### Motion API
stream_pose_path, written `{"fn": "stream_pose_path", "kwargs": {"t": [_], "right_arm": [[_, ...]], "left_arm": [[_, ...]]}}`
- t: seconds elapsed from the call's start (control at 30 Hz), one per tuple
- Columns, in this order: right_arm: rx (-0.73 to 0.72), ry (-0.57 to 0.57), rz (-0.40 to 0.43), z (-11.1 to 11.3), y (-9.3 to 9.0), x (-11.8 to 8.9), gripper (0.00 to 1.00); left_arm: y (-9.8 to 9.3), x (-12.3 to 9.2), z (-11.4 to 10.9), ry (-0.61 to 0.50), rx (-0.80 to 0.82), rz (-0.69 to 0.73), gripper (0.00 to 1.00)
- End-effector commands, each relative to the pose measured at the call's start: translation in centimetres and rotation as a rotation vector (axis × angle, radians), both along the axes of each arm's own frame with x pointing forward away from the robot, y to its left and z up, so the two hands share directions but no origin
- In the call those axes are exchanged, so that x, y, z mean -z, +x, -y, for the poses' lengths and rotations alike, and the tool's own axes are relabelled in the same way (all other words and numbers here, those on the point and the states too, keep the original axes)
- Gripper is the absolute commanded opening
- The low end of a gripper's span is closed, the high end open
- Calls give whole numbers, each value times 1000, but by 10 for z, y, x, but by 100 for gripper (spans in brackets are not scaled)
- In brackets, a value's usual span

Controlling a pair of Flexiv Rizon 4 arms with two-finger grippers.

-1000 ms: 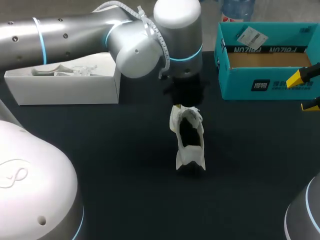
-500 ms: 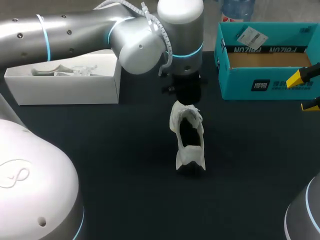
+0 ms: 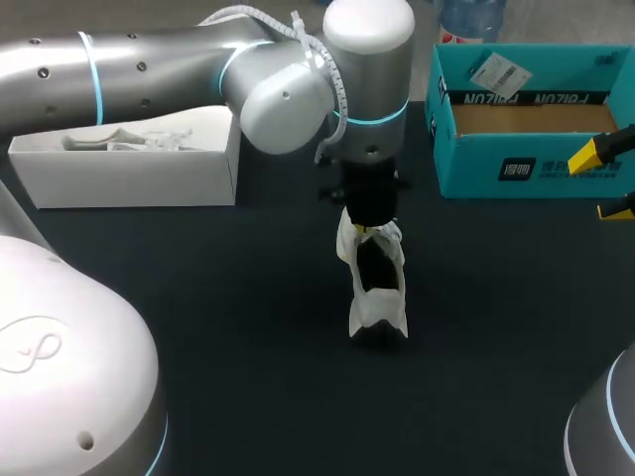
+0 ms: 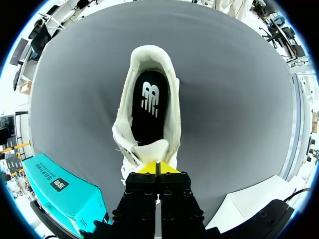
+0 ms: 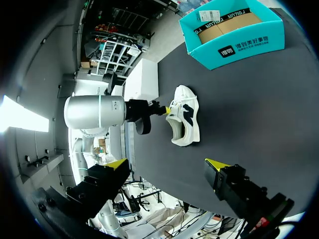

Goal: Take the shoe out of the shoebox, open the shoe tongue, remove and reinsert the insole, then place the shoe into the shoebox

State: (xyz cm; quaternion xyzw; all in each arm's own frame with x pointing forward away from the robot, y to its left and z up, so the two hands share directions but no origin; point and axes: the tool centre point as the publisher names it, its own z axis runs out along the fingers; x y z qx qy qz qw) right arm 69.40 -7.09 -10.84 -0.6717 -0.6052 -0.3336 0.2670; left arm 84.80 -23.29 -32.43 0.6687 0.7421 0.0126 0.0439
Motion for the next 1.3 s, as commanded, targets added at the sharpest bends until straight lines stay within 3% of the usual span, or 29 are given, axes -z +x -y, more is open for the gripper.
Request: {"fn": "stream_pose_path", "kwargs": {"t": [0.03, 0.4, 0.63, 1.03, 1.3], "right_arm": [[1, -1, -1, 0, 0, 0, 100], [1, -1, -1, 0, 0, 0, 100], [1, -1, -1, 0, 0, 0, 100], [1, -1, -1, 0, 0, 0, 100], [1, -1, -1, 0, 0, 0, 100]], "left_arm": [[-11, -7, -3, 14, 8, 7, 0], [-8, -24, 5, -17, -34, 28, 0], [-2, -9, 16, -7, -13, 29, 0], [-23, -2, 0, 58, -12, -39, 0], [-30, -26, 5, 30, -92, -63, 0]]}}
